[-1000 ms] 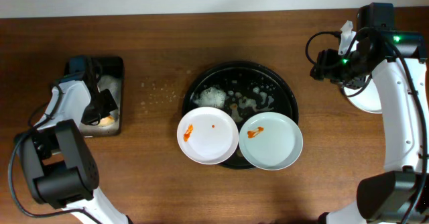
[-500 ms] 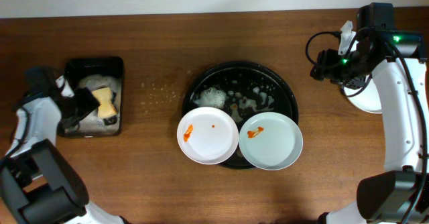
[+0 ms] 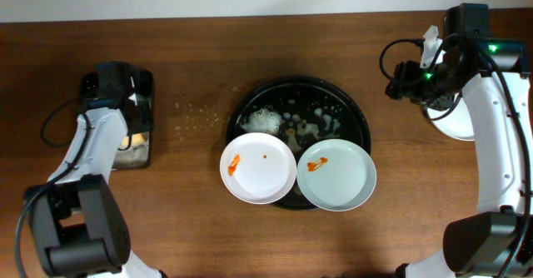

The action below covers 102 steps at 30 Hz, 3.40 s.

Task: Clean dirty plates on tray and stack at the side
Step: 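Dip and rub the sponge in the soapy basin with the left gripper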

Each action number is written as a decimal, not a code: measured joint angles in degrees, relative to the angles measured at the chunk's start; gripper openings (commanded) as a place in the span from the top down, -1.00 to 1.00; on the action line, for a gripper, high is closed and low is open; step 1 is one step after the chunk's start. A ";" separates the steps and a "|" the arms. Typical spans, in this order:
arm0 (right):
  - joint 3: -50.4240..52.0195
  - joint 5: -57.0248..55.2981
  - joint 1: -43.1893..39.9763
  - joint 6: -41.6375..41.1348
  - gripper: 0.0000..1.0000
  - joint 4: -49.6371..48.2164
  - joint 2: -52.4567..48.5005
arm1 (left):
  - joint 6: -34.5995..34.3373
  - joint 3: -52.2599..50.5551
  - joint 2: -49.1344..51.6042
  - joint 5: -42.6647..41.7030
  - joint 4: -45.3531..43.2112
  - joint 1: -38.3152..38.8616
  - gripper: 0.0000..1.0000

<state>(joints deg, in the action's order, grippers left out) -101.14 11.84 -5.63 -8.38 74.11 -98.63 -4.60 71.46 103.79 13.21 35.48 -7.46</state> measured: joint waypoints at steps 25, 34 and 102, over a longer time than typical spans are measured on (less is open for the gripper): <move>0.00 -0.02 0.00 -0.02 -0.26 -0.17 0.00 | -1.07 0.33 -1.55 -10.97 0.52 -3.37 1.00; 0.00 0.00 0.00 0.02 -0.25 -0.20 0.00 | -2.23 -11.15 -1.90 -50.25 -15.91 -27.43 0.89; 0.00 1.14 0.00 0.02 -0.25 -1.99 -0.02 | 3.10 -11.52 2.91 22.12 -14.97 11.21 -0.20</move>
<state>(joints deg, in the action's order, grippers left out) -101.14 12.97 -5.63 -8.36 72.12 -98.65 -1.50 59.94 106.69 35.33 20.51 3.75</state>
